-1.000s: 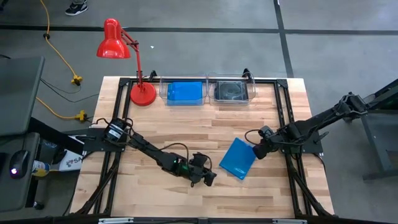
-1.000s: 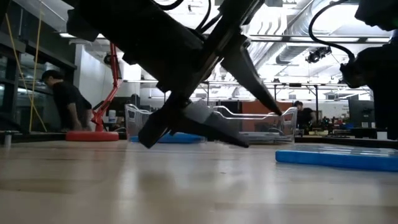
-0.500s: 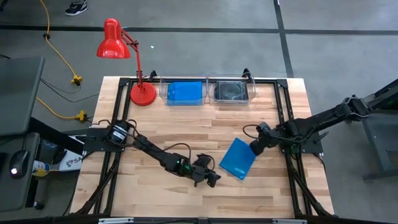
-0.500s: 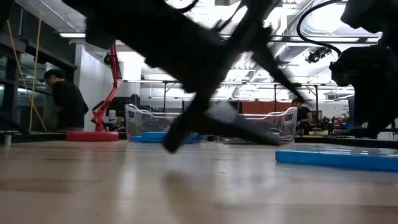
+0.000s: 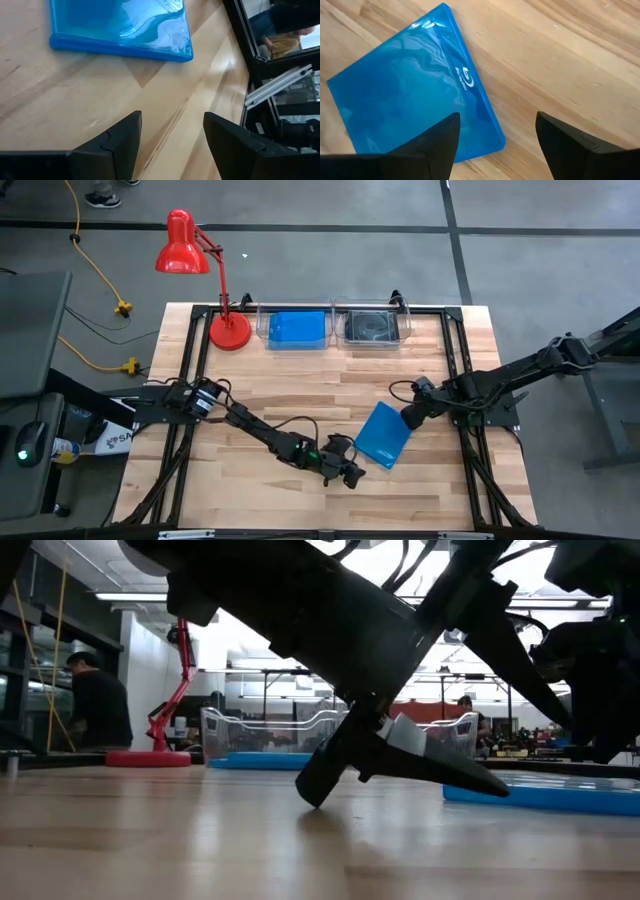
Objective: Pick & place jewel cases by type
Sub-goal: Put the blue cd case into the left transparent bin
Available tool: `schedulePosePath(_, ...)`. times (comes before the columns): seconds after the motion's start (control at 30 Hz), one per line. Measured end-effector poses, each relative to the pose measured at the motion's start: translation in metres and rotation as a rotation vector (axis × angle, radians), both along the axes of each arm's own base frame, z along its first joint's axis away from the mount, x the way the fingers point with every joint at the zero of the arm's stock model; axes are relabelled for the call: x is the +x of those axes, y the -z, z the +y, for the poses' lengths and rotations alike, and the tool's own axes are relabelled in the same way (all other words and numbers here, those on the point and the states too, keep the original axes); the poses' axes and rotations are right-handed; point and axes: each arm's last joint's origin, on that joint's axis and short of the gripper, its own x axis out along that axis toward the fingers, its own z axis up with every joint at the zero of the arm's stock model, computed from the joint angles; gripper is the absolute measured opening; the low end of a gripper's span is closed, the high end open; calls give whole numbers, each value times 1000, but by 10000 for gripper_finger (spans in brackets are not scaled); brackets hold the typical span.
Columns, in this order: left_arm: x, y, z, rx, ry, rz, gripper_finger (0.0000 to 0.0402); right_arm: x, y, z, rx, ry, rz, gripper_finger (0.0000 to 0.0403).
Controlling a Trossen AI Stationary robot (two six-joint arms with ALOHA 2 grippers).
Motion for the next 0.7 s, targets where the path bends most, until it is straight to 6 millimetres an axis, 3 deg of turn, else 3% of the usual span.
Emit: schedulePosePath(0.7, 4, 3, 16, 53, -37, 27, 214, 22, 22, 9, 66, -37, 65, 243)
